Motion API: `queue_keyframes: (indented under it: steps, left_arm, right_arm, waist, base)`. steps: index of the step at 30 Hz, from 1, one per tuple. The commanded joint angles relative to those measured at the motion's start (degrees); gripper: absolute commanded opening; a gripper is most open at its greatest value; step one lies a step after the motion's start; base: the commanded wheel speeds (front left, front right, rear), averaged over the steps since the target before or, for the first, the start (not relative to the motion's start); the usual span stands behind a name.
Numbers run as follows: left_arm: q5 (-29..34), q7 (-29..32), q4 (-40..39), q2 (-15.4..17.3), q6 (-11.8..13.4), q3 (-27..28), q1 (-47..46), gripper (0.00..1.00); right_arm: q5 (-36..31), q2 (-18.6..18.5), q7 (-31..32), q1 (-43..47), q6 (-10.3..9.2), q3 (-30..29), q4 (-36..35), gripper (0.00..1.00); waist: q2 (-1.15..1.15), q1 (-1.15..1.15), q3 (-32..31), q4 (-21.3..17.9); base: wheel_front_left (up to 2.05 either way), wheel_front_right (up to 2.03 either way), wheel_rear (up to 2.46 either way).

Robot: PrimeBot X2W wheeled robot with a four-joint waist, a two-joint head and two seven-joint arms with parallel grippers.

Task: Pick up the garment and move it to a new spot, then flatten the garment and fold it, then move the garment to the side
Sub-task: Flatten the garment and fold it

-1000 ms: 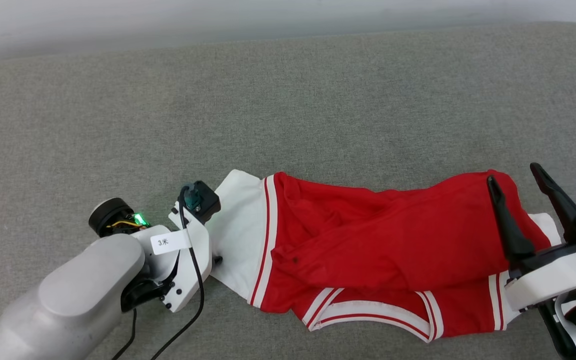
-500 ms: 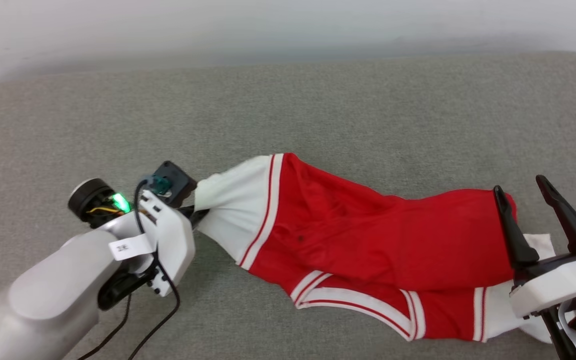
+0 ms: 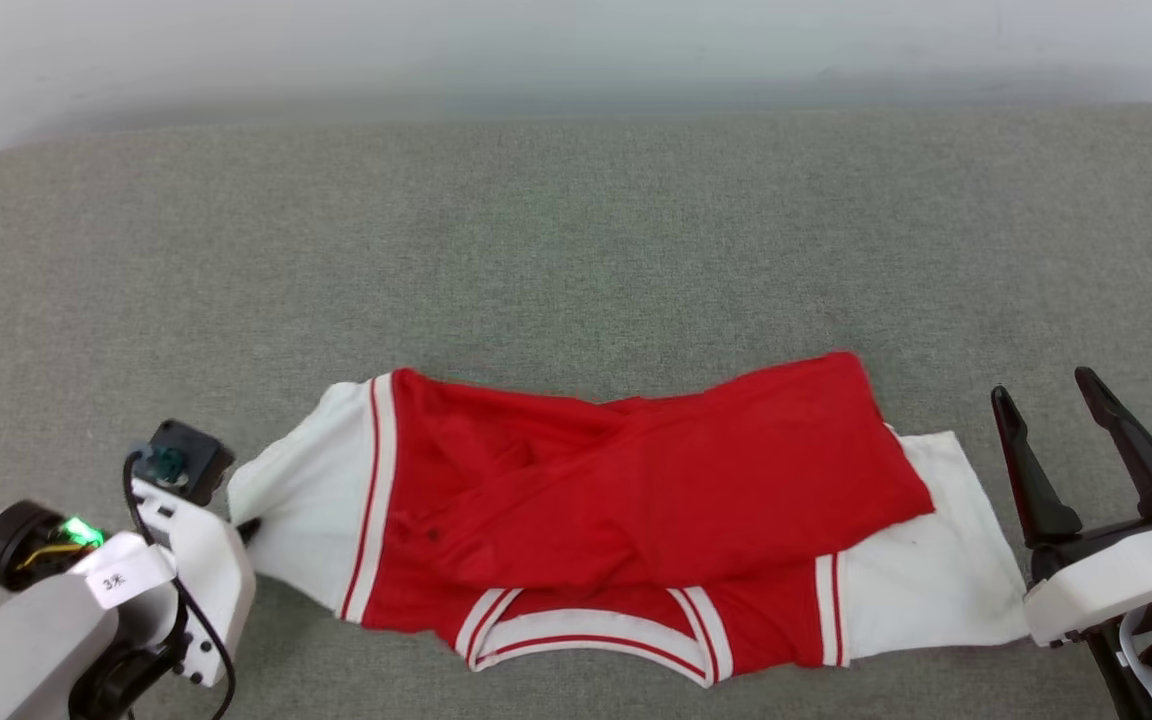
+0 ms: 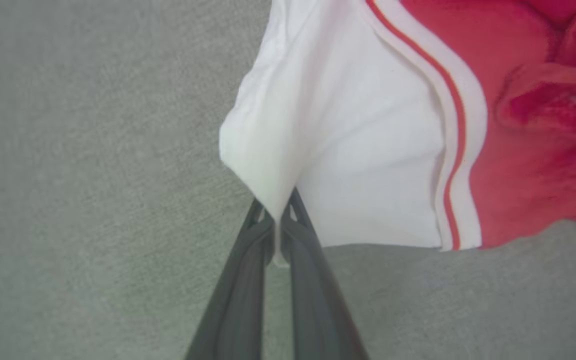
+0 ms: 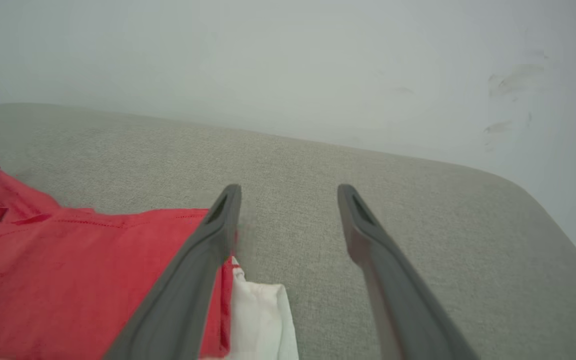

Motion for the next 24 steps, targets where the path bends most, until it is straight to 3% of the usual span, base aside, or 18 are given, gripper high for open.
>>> queue_keyframes:
  steps: [1, 9, 10, 11, 14, 19, 24]
  left_arm:
    - [-0.95, -0.16, 1.37, 0.32, 0.61, 0.38, 1.44, 0.00]
    - [-3.01, -2.77, 8.62, -4.35, 0.22, -0.10, 4.29, 0.00]
    - [-3.06, -3.62, 9.41, -5.02, 0.11, -0.02, 4.46, 0.30]
    - [-2.58, -5.15, 10.04, -5.52, 0.34, 0.30, 4.43, 0.98]
    - [-1.56, -11.41, 11.58, -6.83, 2.20, 1.93, 4.63, 1.00]
    - [-0.47, -24.16, 11.48, -9.14, 7.85, 5.78, 6.89, 1.00]
    - [1.50, -29.52, 7.25, -10.79, 13.88, 9.24, 10.30, 1.00]
  right_arm:
    - [0.10, -0.37, -0.03, -0.22, -0.05, -0.09, 0.33, 1.00]
    - [0.19, -1.01, 0.41, -0.60, -0.05, -0.04, 1.37, 1.00]
    - [0.22, -1.07, 0.53, -0.54, -0.04, -0.11, 1.46, 1.00]
    - [0.27, -1.11, 0.51, -0.52, -0.05, -0.15, 1.44, 1.00]
    - [0.70, -1.34, 0.56, -0.32, -0.05, -0.27, 1.23, 1.00]
    - [1.41, -2.93, 1.05, -1.32, -0.04, -1.05, -0.01, 1.00]
    - [2.16, -6.34, 3.12, -4.72, -0.04, -0.09, -2.51, 1.00]
  waist:
    - [0.00, 0.00, 0.55, -0.26]
    - [0.00, 0.00, 0.90, -0.59]
    - [0.00, 0.00, 0.59, -0.49]
    - [0.00, 0.00, 0.23, -0.38]
    - [0.00, 0.00, -1.27, 0.01]
    - [0.00, 0.00, -3.76, 1.32]
    - [0.00, 0.00, -5.10, 2.74]
  base:
    - [0.00, 0.00, 0.00]
    - [0.00, 0.00, 0.00]
    - [0.00, 0.00, 0.00]
    - [0.00, 0.00, 0.00]
    - [0.00, 0.00, 0.00]
    - [0.00, 0.00, 0.00]
    - [0.00, 0.00, 0.00]
